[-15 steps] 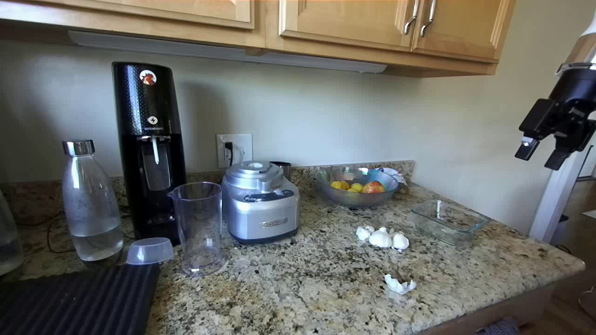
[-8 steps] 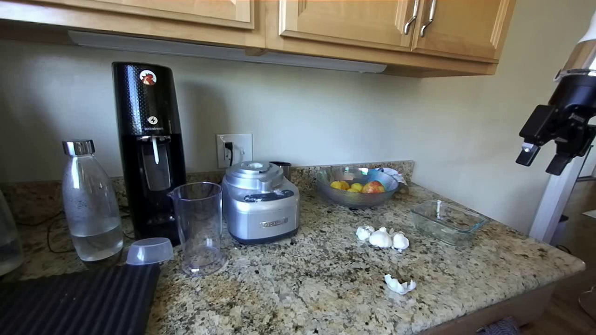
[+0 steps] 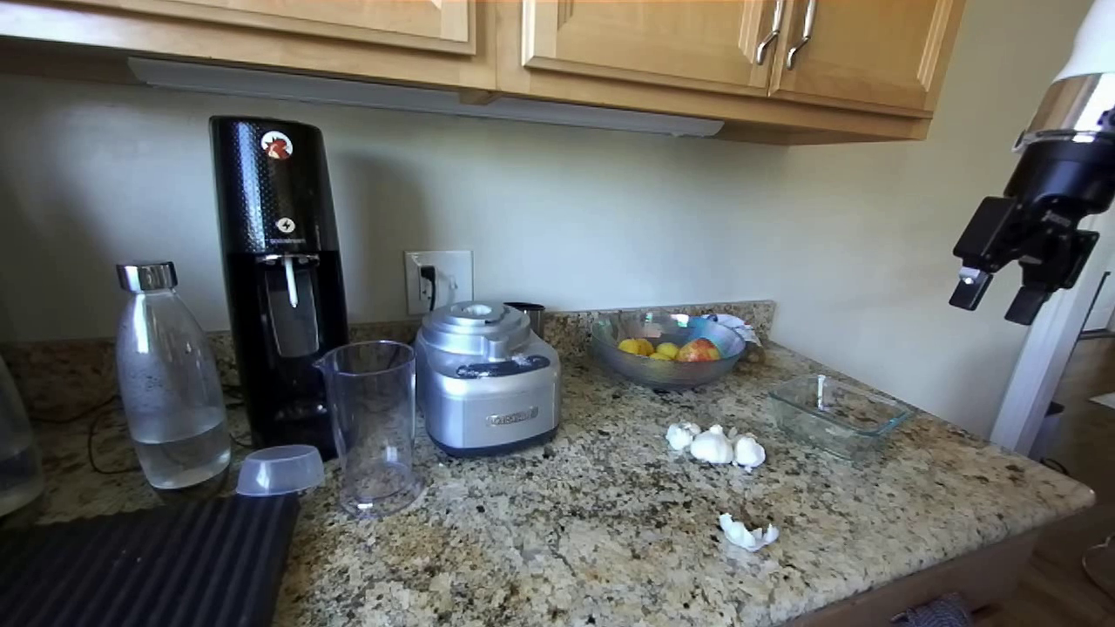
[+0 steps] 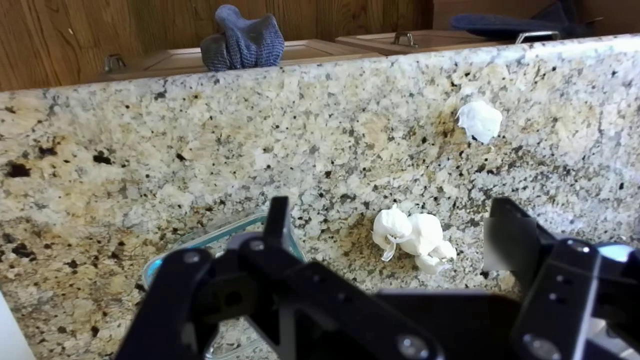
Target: Put the garlic in the glass dish
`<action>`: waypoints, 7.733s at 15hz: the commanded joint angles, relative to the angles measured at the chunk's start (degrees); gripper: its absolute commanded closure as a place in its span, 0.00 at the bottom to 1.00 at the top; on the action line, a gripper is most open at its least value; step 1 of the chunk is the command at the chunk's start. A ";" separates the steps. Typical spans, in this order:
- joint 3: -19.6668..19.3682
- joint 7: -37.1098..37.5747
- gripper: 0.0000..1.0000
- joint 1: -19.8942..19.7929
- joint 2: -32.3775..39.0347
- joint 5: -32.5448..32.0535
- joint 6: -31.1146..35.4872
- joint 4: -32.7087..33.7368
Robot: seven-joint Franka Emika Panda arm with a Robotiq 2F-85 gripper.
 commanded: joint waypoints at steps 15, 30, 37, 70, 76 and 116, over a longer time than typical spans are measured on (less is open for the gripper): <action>9.05 8.67 0.00 2.05 36.97 -8.58 24.32 13.44; 9.02 -4.93 0.00 5.89 52.03 -22.71 26.45 22.80; 8.34 -11.25 0.00 7.58 61.81 -30.33 30.00 31.11; 3.22 -3.08 0.60 6.16 55.09 -24.96 25.00 32.51; -4.20 8.01 0.60 4.22 53.92 -28.50 24.67 29.69; 4.76 15.64 0.00 8.45 65.47 -16.05 22.65 34.64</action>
